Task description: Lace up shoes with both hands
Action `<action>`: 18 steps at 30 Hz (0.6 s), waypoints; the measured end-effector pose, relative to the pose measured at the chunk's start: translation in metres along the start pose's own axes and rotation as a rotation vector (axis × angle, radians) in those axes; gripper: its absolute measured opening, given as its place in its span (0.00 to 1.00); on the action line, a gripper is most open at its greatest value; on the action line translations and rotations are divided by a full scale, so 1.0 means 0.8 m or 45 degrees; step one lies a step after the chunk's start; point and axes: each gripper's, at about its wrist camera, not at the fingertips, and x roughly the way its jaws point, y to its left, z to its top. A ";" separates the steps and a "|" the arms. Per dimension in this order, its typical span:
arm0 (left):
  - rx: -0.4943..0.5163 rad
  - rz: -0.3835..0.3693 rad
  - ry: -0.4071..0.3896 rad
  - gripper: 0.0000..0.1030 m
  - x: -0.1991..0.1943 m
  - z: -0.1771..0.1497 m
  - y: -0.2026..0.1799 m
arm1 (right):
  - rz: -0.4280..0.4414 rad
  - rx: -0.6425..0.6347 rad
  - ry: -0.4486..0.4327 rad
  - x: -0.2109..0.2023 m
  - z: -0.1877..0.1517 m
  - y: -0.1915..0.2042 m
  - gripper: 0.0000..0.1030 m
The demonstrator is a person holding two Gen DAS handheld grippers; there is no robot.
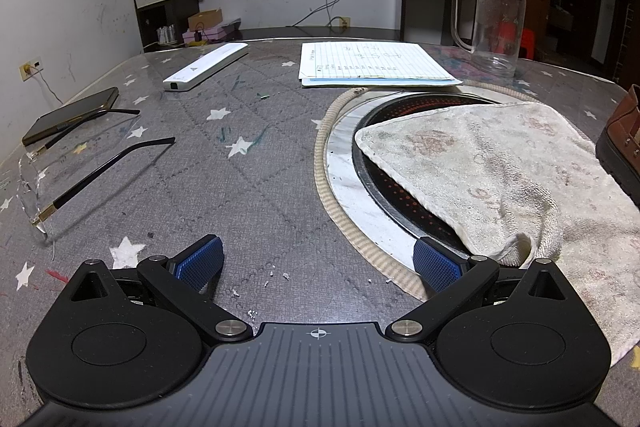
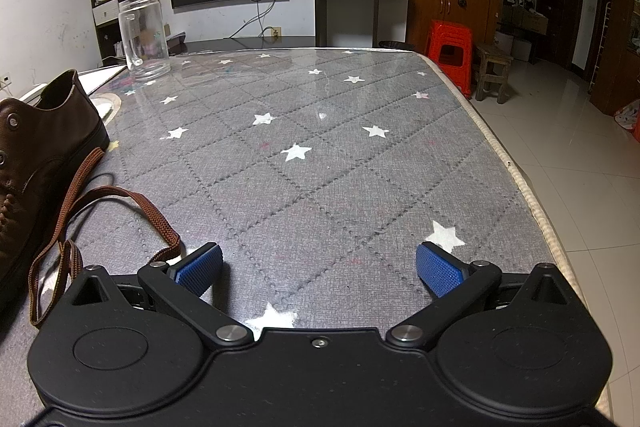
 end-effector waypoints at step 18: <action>0.000 0.000 0.000 1.00 0.000 0.000 0.000 | 0.000 0.000 0.000 0.000 -0.001 0.000 1.00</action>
